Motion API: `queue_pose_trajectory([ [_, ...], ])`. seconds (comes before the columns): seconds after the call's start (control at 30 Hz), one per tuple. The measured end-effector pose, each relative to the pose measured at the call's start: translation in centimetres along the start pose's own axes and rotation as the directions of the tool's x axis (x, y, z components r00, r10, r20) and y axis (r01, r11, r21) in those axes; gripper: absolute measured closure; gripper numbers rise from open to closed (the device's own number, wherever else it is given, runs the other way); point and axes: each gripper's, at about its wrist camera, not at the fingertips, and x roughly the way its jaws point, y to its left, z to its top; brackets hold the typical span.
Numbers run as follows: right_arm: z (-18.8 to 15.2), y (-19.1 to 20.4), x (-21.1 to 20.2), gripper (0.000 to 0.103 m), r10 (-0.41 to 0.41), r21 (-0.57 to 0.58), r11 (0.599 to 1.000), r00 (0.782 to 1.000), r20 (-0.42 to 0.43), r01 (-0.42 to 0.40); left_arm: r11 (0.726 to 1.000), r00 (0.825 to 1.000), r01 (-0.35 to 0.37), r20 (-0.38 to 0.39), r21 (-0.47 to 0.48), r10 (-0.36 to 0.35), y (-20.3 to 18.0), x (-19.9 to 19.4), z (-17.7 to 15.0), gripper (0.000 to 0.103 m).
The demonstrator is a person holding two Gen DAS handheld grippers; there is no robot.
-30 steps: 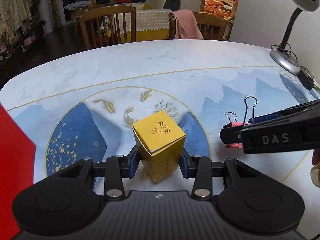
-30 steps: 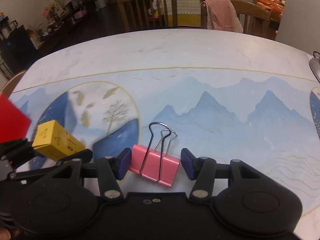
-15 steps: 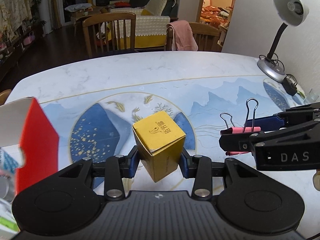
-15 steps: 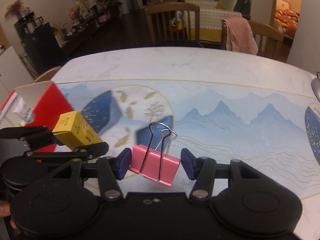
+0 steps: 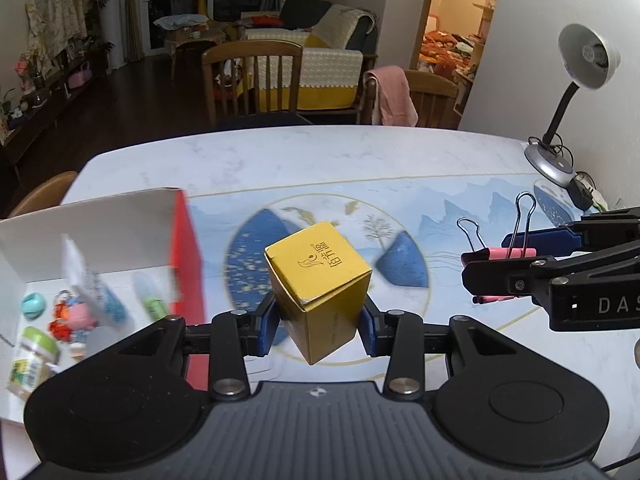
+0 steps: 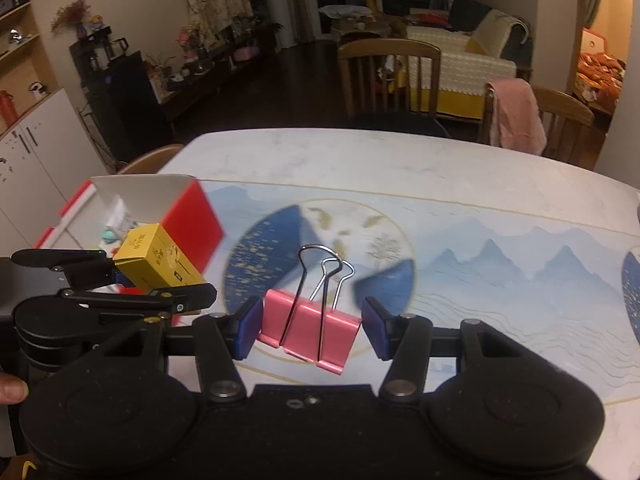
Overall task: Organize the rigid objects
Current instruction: 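Carry the yellow box and pink binder clip into the cardboard box with both grippers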
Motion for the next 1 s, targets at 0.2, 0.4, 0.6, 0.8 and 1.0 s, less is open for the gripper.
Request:
queue_pose_trajectory([
  [0.2, 0.5, 3.9, 0.6, 0.049, 0.027, -0.028, 0.999, 1.0, 0.004, -0.027, 1.0, 1.0, -0.017, 0.025, -0.019, 0.017, 3.8, -2.5, -0.1, 0.063],
  [0.4, 1.2, 8.5, 1.8, 0.049, 0.054, -0.065, 0.996, 0.999, 0.004, -0.054, 0.998, 0.997, -0.051, 0.047, -0.03, 0.053, 8.6, -4.6, -0.1, 0.063],
  [0.6, 1.8, 12.8, 3.2, 0.049, 0.075, -0.089, 0.993, 0.997, 0.005, -0.074, 0.993, 0.994, -0.096, 0.041, -0.062, 0.099, 14.1, -5.4, -0.3, 0.063],
  [0.8, 2.3, 16.5, 4.8, 0.049, 0.092, -0.112, 0.99, 0.996, 0.003, -0.091, 0.987, 0.989, -0.146, 0.017, -0.062, 0.147, 18.9, -5.3, -0.3, 0.063],
  [1.0, 2.4, 19.7, 7.2, 0.049, 0.086, -0.143, 0.986, 0.996, -0.029, -0.089, 0.983, 0.983, -0.181, -0.031, -0.033, 0.18, 22.6, -3.6, -0.2, 0.063],
])
